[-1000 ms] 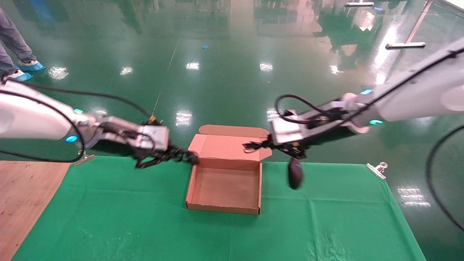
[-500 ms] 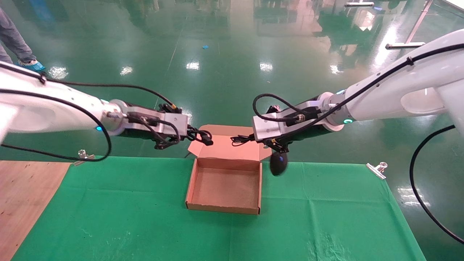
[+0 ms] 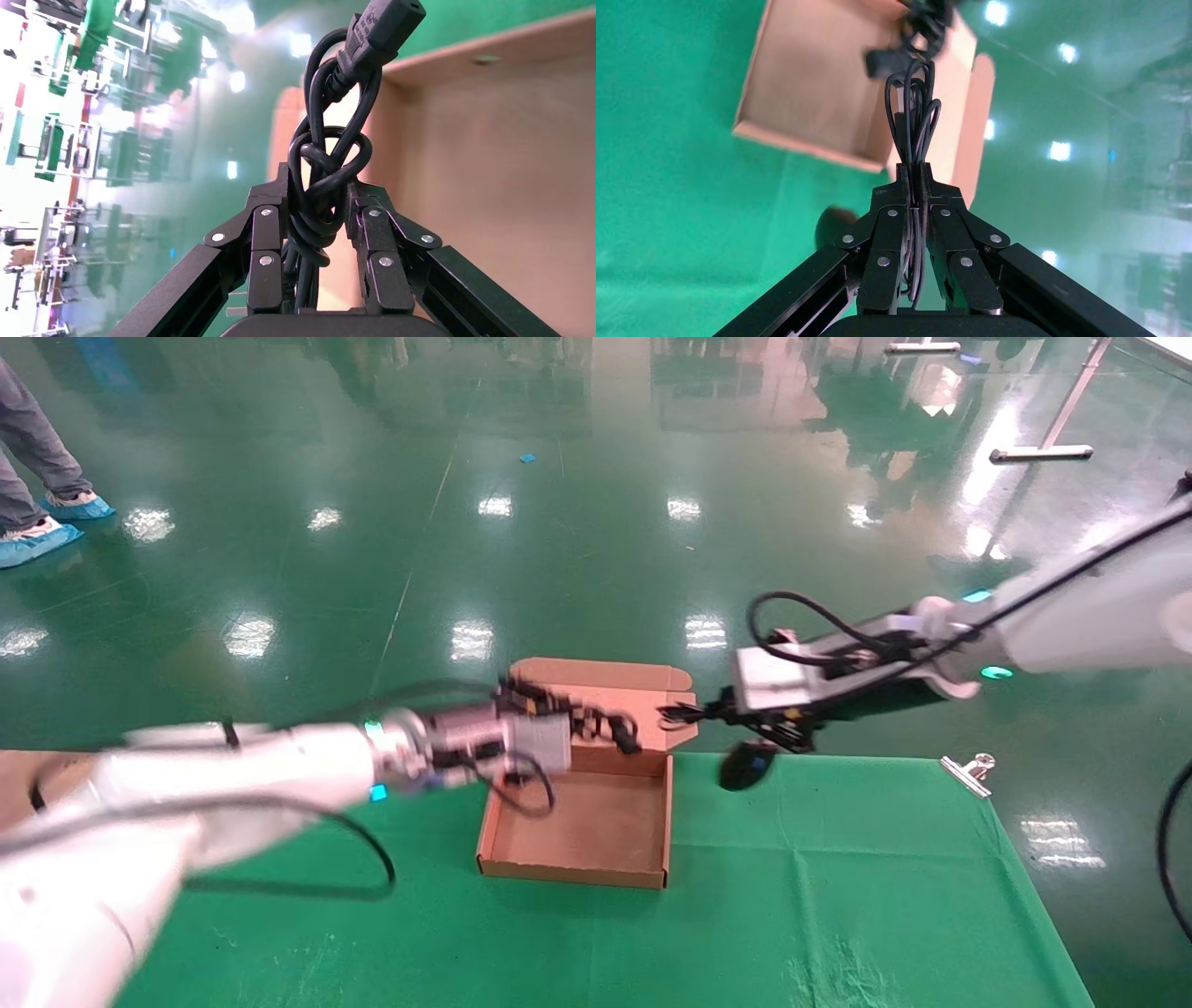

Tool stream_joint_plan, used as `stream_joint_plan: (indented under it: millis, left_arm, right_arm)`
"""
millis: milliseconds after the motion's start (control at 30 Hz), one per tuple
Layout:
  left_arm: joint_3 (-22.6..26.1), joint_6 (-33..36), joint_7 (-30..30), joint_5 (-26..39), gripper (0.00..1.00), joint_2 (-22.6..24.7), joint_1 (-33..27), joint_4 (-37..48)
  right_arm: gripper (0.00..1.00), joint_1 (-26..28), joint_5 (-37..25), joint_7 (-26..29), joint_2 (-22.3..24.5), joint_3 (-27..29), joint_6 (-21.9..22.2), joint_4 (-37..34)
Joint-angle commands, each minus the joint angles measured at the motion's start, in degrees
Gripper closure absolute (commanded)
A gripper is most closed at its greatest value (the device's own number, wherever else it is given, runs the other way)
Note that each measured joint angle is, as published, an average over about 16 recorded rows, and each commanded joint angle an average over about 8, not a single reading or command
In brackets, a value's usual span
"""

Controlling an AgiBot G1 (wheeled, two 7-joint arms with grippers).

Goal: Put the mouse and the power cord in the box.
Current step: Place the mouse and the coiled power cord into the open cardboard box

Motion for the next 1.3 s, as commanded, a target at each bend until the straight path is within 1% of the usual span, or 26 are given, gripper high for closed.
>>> stream_joint_plan:
  millis: [33, 133, 233, 567, 600, 633, 667, 833, 867, 900, 933, 1300]
  left_arm:
    - [-0.51, -2.38, 1.79, -1.73, 1.00, 0.22, 3.55, -2.42]
    - [1.02, -4.26, 2.02, -3.65, 1.00, 0.42, 6.36, -4.35]
    - [3.46, -5.37, 0.86, -5.23, 1.00, 0.55, 7.88, -5.17]
    - [13.37, -10.55, -6.35, -8.95, 1.00, 0.66, 8.72, -5.45]
    - [14.34, -10.84, -7.19, -9.32, 0.97, 0.65, 8.68, -5.45]
    - [15.23, -10.99, -8.08, -9.72, 0.91, 0.64, 8.60, -5.43]
    - [16.12, -11.00, -9.05, -10.18, 0.82, 0.63, 8.48, -5.42]
    - [19.79, -9.76, -13.23, -12.79, 0.19, 0.52, 7.57, -5.66]
    - [20.43, -9.55, -13.67, -13.26, 0.10, 0.49, 7.39, -5.77]
    - [21.03, -9.44, -14.00, -13.70, 0.03, 0.47, 7.24, -5.88]
    - [21.58, -9.40, -14.20, -14.13, 0.00, 0.45, 7.13, -5.96]
    - [26.46, -10.68, -14.56, -18.42, 0.00, 0.36, 6.40, -6.04]
  right_arm:
    - [1.00, -0.01, 0.29, -0.77, 1.13, 0.19, -0.81, -0.63]
    - [1.00, 0.11, 0.53, -1.55, 2.45, 0.36, -1.64, -1.15]
    - [1.00, 0.14, 0.60, -2.26, 3.44, 0.41, -2.11, -1.53]
    - [1.00, -0.34, 0.63, -4.11, 5.17, 0.47, -2.37, -2.52]
    - [1.00, -0.36, 0.65, -4.22, 5.31, 0.48, -2.40, -2.65]
    - [1.00, -0.40, 0.69, -4.33, 5.44, 0.50, -2.45, -2.78]
    - [1.00, -0.47, 0.73, -4.44, 5.56, 0.53, -2.50, -2.91]
    - [1.00, -0.97, 0.91, -4.96, 5.78, 0.65, -2.65, -3.51]
    - [1.00, -1.05, 0.92, -5.06, 5.77, 0.65, -2.67, -3.59]
    - [1.00, -1.11, 0.93, -5.15, 5.75, 0.66, -2.70, -3.68]
    - [1.00, -1.16, 0.95, -5.23, 5.74, 0.67, -2.75, -3.76]
    - [1.00, -1.12, 1.09, -5.77, 5.50, 0.75, -3.67, -4.31]
